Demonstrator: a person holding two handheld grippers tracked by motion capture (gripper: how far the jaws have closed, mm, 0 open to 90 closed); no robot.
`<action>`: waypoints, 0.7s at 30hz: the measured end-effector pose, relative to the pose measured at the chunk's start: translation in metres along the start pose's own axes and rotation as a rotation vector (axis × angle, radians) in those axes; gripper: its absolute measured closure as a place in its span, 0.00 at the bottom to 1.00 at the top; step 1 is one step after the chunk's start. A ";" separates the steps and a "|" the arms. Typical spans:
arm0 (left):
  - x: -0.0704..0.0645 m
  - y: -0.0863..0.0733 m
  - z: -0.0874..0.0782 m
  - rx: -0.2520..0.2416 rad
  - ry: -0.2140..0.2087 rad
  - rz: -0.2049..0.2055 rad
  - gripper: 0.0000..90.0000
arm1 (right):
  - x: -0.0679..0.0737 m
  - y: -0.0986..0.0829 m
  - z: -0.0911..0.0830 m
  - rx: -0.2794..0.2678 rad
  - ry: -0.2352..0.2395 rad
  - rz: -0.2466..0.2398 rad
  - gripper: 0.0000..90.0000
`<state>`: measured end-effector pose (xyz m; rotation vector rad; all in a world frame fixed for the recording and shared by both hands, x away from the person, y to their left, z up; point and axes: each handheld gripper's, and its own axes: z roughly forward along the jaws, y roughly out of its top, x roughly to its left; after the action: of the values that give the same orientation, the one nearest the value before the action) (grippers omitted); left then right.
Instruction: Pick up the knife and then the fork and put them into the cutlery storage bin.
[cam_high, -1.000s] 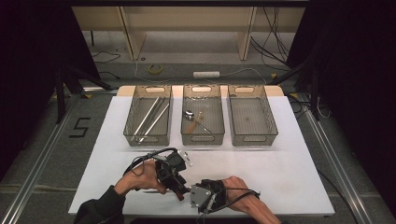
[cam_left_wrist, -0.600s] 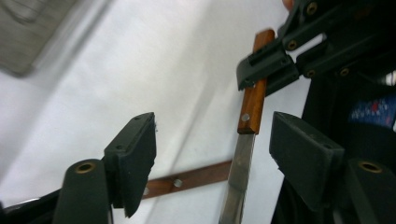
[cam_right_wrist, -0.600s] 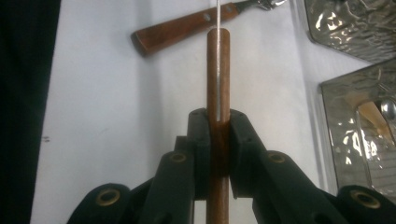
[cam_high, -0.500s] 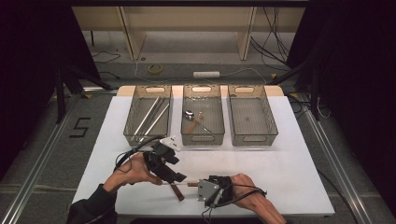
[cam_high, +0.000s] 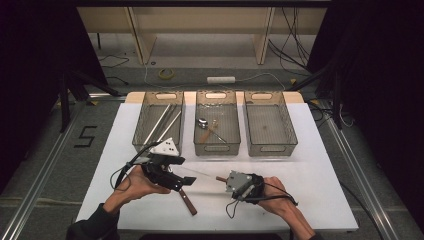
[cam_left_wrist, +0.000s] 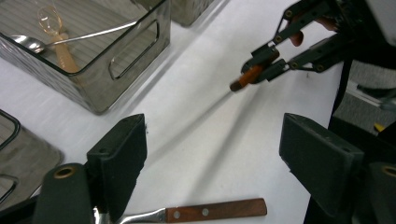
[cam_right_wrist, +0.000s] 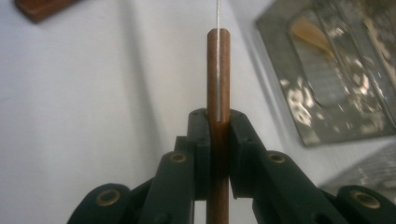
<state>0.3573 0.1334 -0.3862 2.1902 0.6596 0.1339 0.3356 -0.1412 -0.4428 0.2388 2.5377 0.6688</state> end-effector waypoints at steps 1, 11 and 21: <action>0.000 -0.001 0.000 -0.009 0.005 -0.006 0.24 | -0.003 -0.002 0.000 0.003 -0.020 0.022 0.91; -0.002 -0.023 0.004 -0.087 0.045 -0.006 0.23 | -0.044 -0.023 -0.017 -0.022 -0.087 0.241 0.91; -0.002 -0.043 0.003 -0.192 0.105 -0.048 0.22 | -0.078 -0.034 -0.033 -0.060 -0.119 0.460 0.91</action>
<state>0.3392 0.1528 -0.4198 1.9922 0.7270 0.2770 0.3840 -0.2067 -0.4024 0.8322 2.3576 0.8688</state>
